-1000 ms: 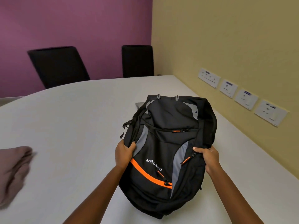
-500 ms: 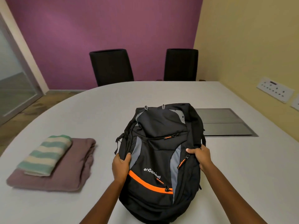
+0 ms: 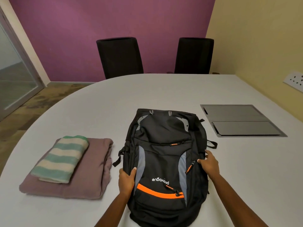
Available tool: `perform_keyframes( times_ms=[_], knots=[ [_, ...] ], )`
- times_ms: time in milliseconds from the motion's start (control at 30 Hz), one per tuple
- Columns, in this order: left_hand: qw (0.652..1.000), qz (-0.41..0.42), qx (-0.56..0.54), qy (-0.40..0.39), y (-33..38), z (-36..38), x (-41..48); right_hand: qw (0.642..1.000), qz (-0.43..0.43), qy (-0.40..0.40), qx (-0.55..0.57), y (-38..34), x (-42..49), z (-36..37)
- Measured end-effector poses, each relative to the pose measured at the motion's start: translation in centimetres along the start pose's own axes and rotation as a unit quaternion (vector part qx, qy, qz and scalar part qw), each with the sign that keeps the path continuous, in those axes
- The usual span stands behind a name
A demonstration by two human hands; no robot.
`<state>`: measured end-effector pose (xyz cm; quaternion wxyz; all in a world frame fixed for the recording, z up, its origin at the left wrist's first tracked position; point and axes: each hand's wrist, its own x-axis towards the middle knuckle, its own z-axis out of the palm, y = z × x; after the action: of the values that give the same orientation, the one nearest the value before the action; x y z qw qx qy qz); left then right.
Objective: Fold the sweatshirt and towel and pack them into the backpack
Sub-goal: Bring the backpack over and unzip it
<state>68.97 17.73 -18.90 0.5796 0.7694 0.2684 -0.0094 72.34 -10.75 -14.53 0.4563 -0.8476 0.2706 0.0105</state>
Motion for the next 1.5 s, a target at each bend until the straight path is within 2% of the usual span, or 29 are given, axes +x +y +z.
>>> perform_keyframes(
  times_ms=[167,233,300,400,467,567,633,733,767,833,933,1033,1133,1233,1300,1400,1500],
  knots=[
    [0.997,0.023,0.052,0.043,-0.5,1.1,-0.1,0.998,-0.045,0.017,-0.029,3.0,-3.0,1.6],
    [0.989,0.047,0.118,0.077,-0.4,1.5,-0.6,0.998,-0.047,0.029,-0.019,4.1,-4.3,2.0],
    [0.968,0.106,0.205,0.103,-0.3,1.8,-1.3,0.999,-0.030,0.035,0.011,5.0,-5.4,2.1],
    [0.913,0.259,0.298,0.103,-0.7,2.6,-1.8,0.993,0.061,0.042,0.088,5.7,-6.6,2.1],
    [0.869,0.354,0.341,0.056,-1.4,3.7,-2.8,0.991,0.083,0.045,0.091,6.2,-7.1,2.0],
    [0.855,0.403,0.321,-0.057,-1.4,5.8,-6.0,0.994,0.074,0.038,0.072,7.0,-7.1,1.8],
    [0.830,0.453,0.308,-0.105,-1.3,7.8,-7.8,0.994,0.072,0.030,0.083,7.4,-6.9,1.7],
    [0.762,0.536,0.317,-0.175,-0.5,10.4,-10.5,0.992,0.065,0.024,0.101,7.7,-6.5,0.8],
    [0.745,0.540,0.341,-0.194,-0.1,11.2,-11.2,0.992,0.061,0.016,0.110,7.8,-6.3,0.5],
    [0.736,0.485,0.410,-0.236,0.9,12.7,-12.4,0.993,0.050,-0.019,0.106,7.9,-6.4,-0.2],
    [0.761,0.427,0.438,-0.214,2.0,14.8,-12.6,0.998,0.019,-0.057,0.023,8.4,-6.5,-0.7],
    [0.786,0.398,0.431,-0.196,3.3,14.7,-12.9,0.995,-0.026,-0.054,-0.073,9.0,-6.3,-0.8],
    [0.856,0.293,0.367,-0.215,3.3,14.6,-12.4,0.992,-0.040,-0.043,-0.110,8.9,-6.0,-1.1],
    [0.929,0.187,0.222,-0.230,2.5,14.4,-11.3,0.997,-0.035,-0.039,-0.058,8.6,-5.3,-1.7],
    [0.958,0.111,0.117,-0.236,2.5,14.2,-10.9,0.999,0.007,-0.046,0.026,8.1,-4.9,-2.1],
    [0.965,0.011,0.024,-0.259,2.5,13.9,-10.8,0.994,0.035,-0.044,0.095,7.6,-4.6,-2.3],
    [0.965,-0.027,0.004,-0.261,2.6,13.8,-10.7,0.994,0.027,-0.028,0.104,7.2,-4.8,-2.3]
  ],
)
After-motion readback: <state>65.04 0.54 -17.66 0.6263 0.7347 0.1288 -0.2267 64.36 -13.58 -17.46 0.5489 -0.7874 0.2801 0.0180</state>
